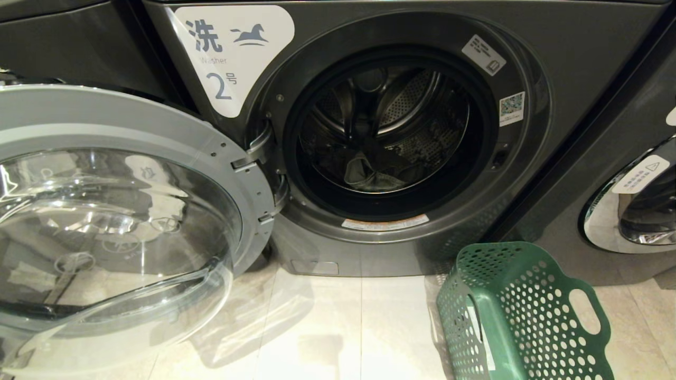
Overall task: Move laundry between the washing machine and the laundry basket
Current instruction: Pick a cloth and place it into the basket
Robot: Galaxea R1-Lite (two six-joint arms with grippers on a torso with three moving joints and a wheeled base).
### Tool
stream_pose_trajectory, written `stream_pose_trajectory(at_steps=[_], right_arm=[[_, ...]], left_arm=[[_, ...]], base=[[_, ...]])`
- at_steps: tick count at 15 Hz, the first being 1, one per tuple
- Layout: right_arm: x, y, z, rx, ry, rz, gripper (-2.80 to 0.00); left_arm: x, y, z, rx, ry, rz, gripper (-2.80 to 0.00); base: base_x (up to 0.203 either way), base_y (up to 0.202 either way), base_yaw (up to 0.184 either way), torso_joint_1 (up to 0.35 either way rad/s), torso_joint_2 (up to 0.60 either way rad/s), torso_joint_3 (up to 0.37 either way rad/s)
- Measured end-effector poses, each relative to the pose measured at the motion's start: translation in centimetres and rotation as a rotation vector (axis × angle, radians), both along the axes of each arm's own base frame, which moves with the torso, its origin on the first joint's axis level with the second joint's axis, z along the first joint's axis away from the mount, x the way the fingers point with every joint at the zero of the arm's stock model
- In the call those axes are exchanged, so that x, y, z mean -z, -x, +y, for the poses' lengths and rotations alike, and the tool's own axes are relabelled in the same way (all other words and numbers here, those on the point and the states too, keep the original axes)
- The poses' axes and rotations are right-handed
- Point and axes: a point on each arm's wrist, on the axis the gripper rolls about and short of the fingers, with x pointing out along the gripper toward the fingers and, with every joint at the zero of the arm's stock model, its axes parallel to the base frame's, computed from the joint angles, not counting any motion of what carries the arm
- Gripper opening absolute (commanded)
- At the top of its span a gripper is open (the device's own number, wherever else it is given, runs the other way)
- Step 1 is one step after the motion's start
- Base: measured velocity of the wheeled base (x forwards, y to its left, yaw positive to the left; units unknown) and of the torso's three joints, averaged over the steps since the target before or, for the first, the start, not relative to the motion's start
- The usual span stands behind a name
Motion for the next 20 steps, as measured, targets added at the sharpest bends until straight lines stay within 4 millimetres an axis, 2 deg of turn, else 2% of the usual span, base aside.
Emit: stream_pose_trajectory(at_steps=[5,12,20], right_arm=[[0.0,0.0,0.0,0.0,0.0,0.0,-2.8],[0.0,0.0,0.0,0.0,-0.003,0.0,-2.8],[0.0,0.0,-0.01,0.003,-0.015,0.0,-2.8]], left_arm=[[-0.01,0.0,0.0,0.002,-0.003,-0.001,-2.8],[-0.01,0.0,0.0,0.002,-0.002,-0.001,-2.8],[-0.01,0.0,0.0,0.0,0.005,-0.001,-2.8]], base=[[0.001,0.0,0.014,0.001,0.0,0.0],[0.002,-0.007,0.157,0.003,0.0,0.002],[0.0,0.0,0.007,0.0,0.0,0.0]])
